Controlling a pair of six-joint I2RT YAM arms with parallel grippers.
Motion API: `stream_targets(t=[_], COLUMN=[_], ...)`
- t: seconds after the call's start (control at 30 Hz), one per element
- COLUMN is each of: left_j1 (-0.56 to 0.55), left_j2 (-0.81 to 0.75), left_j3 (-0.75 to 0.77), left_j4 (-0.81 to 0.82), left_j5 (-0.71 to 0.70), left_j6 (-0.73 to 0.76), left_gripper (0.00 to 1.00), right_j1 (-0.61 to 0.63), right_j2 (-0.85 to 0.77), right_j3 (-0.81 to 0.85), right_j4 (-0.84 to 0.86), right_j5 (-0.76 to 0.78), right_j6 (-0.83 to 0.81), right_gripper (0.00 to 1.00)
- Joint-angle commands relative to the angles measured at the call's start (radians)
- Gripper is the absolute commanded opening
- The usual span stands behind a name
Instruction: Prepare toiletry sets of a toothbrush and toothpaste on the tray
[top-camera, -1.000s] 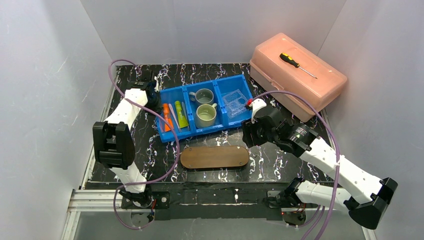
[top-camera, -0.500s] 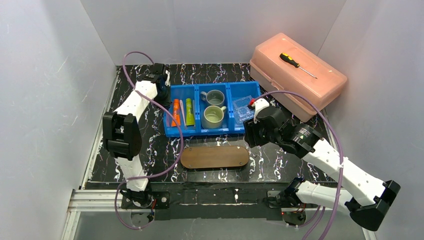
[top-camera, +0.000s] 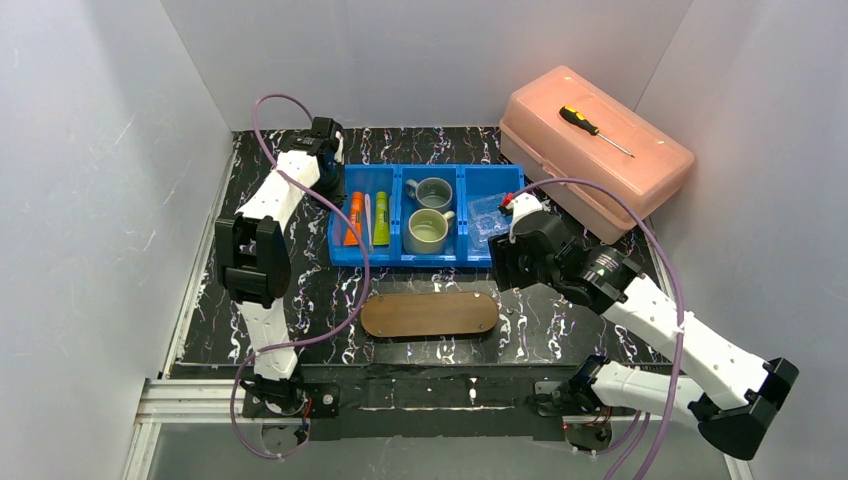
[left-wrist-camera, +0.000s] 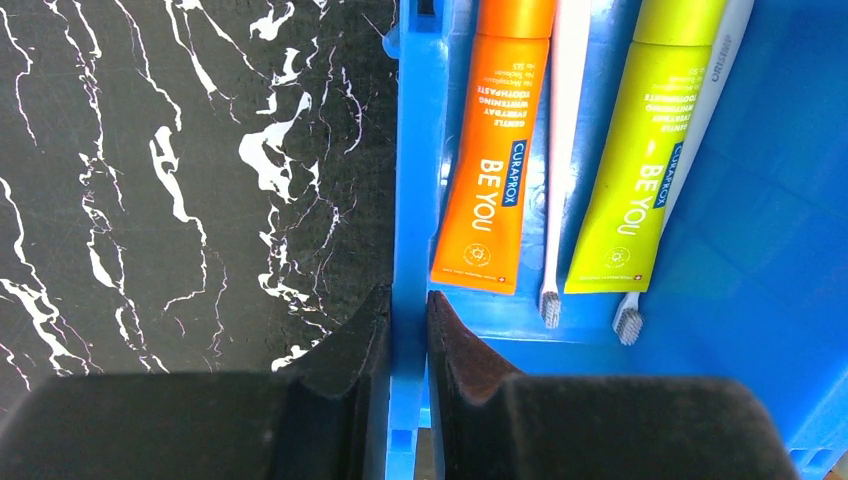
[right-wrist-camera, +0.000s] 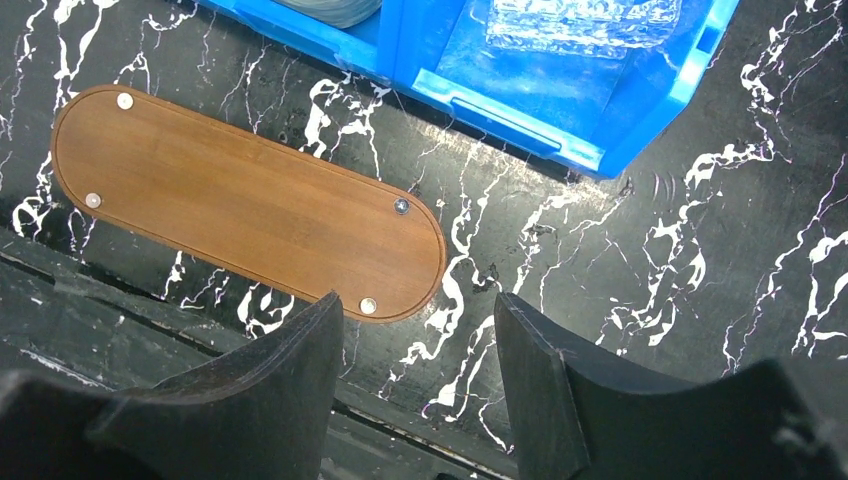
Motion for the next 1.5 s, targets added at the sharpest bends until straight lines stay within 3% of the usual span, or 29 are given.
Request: stream_targets(t=[0.0,0.27,0.4,0.6,0.93,1.0,1.03,1.2,1.27,1.47], left_j1=[-0.012,-0.011,-0.011,-0.012,-0.012,-0.012,-0.012,-0.011,-0.012,-0.014], left_j2=[0.008,-0.016,-0.046,-0.133,-0.392,-0.453,-0.48,-0.629,-0.681,-0.829], left_j3=[0.031,-0.001,-0.003,-0.004,-0.115,-0.154,-0.164,-0.271,-0.309,-0.419], left_j4=[0.011,0.004,0.005,-0.006,0.008,0.02,0.025,0.057,0.071,0.091], left_j5=[-0.018,-0.054,-0.078,-0.116,-0.085,-0.039,-0.01,0.099,0.157,0.222], left_j6=[-0.037,-0.063,-0.057,-0.05,-0.064,-0.069,-0.069,-0.08,-0.077,-0.098], left_gripper=[0.0,0.02,0.35,0.59,0.76,0.79,0.86,0.91,0.98,0.98], right_j1=[-0.003,-0.003,-0.003,-0.012,-0.093,-0.118,-0.131,-0.189,-0.199,-0.234], right_j2=[0.03,0.099,0.15,0.219,0.322,0.342,0.351,0.401,0.423,0.466], right_j3=[0.058,0.106,0.149,0.213,0.251,0.253,0.254,0.267,0.275,0.278], right_j4=[0.011,0.018,0.0,0.006,0.04,0.053,0.06,0.082,0.084,0.117], right_j5=[0.028,0.078,0.127,0.172,0.128,0.104,0.096,0.044,0.035,0.014], right_j6=[0.015,0.003,-0.015,-0.051,-0.094,-0.105,-0.111,-0.133,-0.132,-0.131], right_gripper=[0.65,0.67,0.68,0.68,0.63,0.61,0.6,0.57,0.56,0.53])
